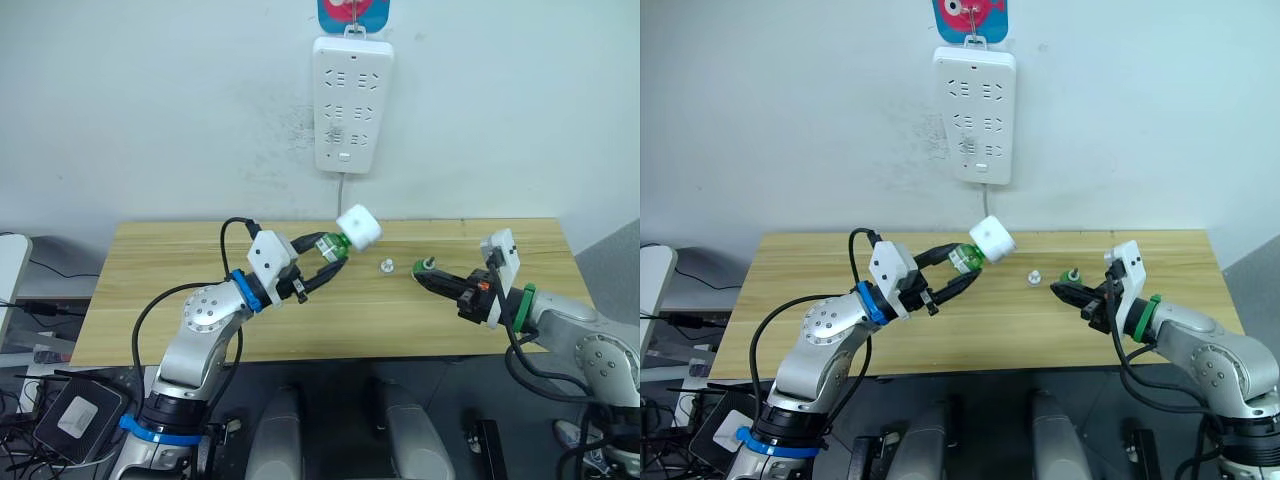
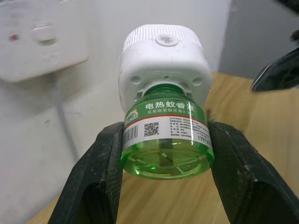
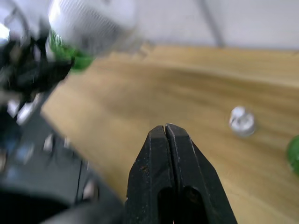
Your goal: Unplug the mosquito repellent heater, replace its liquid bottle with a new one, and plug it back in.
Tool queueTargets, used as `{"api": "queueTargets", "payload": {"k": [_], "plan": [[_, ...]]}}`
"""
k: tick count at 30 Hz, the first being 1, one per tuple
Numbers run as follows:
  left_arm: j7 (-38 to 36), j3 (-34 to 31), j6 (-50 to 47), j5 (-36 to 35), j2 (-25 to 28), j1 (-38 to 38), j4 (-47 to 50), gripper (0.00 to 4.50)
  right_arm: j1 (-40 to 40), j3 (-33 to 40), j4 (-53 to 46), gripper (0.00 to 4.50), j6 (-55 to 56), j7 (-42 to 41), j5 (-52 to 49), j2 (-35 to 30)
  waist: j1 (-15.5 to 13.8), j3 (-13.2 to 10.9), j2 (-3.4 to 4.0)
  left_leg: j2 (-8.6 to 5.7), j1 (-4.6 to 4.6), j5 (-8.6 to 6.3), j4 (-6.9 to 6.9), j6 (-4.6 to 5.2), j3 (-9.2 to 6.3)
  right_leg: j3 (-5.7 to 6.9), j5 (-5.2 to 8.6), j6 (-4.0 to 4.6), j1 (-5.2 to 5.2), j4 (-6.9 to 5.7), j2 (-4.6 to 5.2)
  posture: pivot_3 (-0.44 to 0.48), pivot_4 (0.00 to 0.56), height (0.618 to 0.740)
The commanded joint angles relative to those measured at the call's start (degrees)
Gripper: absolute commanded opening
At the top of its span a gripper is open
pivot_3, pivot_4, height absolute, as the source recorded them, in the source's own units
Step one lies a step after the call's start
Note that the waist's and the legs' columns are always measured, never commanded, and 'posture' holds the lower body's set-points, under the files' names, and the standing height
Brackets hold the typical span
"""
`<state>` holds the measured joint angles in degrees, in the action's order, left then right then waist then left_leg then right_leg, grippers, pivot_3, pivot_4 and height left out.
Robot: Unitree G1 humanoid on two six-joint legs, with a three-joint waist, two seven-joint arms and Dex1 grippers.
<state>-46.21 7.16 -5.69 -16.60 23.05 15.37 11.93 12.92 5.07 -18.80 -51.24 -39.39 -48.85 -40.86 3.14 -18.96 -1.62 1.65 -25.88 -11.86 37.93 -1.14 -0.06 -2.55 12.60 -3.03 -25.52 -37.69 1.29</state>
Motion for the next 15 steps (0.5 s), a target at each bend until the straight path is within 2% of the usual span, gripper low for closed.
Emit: {"api": "queueTargets", "payload": {"k": [1,5,10,15], "plan": [[-5.5,2.0,0.9,-2.9,1.0,0.8,3.5,2.26,3.4,-3.2,5.0,0.04,3.3,-10.9,3.2,-3.4,0.0,0.0,0.0,0.01,0.01,0.0,0.01,0.0,-0.01,0.01,0.0,0.0,0.01,0.0,0.0,-0.078,0.285,0.74],[-10.9,2.9,0.2,-5.1,2.5,2.6,3.9,2.26,8.5,-6.8,10.6,0.04,4.7,-17.9,6.1,-4.5,0.0,0.0,0.0,0.05,0.05,0.0,0.01,0.0,-0.05,0.03,0.0,0.01,0.0,-0.07,-0.07,-0.076,0.288,0.74],[-14.8,3.3,-1.1,-7.3,3.6,4.5,3.9,2.26,12.6,-8.5,14.9,0.04,5.5,-21.8,8.5,-3.2,0.0,0.0,0.0,0.02,0.04,0.0,0.01,0.0,-0.03,0.02,0.0,0.01,0.0,-0.06,-0.03,-0.084,0.292,0.74],[-16.3,3.7,-2.1,-7.6,2.7,7.3,2.3,2.26,14.6,-7.7,11.4,0.04,-0.6,-19.9,4.2,1.3,0.0,0.0,0.0,0.01,0.04,0.0,0.03,0.0,-0.06,0.04,-0.14,0.25,0.01,-0.1,-0.03,-0.084,0.292,0.74]]}}
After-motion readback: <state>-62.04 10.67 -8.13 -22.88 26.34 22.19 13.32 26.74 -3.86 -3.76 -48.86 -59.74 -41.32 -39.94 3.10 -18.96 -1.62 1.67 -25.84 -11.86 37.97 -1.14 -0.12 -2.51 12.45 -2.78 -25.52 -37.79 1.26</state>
